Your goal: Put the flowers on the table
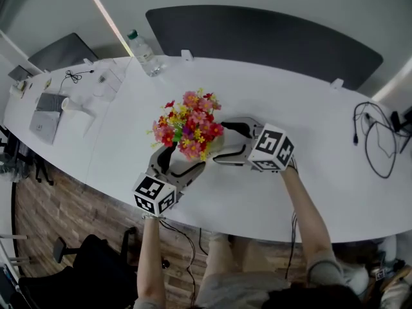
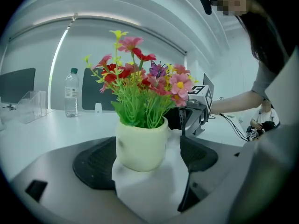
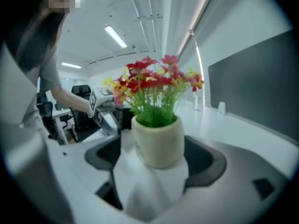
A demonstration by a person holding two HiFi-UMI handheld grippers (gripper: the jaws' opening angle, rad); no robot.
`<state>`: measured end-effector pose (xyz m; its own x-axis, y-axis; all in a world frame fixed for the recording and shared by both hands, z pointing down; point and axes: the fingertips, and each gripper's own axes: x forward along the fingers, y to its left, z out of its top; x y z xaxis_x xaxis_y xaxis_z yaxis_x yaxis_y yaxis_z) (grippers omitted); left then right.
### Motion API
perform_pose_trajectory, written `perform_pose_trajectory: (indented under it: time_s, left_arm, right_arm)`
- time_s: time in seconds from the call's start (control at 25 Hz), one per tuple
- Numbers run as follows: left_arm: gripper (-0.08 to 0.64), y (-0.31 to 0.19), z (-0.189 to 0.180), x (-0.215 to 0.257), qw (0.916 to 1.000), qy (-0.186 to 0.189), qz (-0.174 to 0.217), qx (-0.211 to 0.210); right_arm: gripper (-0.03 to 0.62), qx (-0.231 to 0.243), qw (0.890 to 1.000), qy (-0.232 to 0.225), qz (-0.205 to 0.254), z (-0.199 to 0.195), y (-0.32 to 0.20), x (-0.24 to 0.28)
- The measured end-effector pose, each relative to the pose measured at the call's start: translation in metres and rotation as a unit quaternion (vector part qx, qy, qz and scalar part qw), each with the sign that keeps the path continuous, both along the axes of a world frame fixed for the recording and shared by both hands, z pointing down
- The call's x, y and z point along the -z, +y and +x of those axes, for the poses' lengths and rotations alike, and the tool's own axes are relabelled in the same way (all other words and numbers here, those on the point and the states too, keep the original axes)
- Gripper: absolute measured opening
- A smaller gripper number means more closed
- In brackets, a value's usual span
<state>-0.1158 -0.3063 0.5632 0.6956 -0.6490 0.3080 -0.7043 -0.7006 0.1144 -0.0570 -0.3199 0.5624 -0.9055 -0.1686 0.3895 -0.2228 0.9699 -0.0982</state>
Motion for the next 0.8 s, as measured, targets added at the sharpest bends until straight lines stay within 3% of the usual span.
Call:
perform_pose_trajectory:
  time_s: [0.36,0.8]
  left_arm:
    - [0.428,0.027,0.006,0.013,0.9992,0.028,0.007,0.029]
    - [0.390,0.062,0.025,0.045,0.9979,0.047,0.029,0.033]
  right_arm:
    - [0.389,-0.007,1.000,-0.022,-0.010,0.004,0.027,0.009]
    - [0.303,-0.029,0.997,-0.074,-0.016,0.011,0.066,0.038]
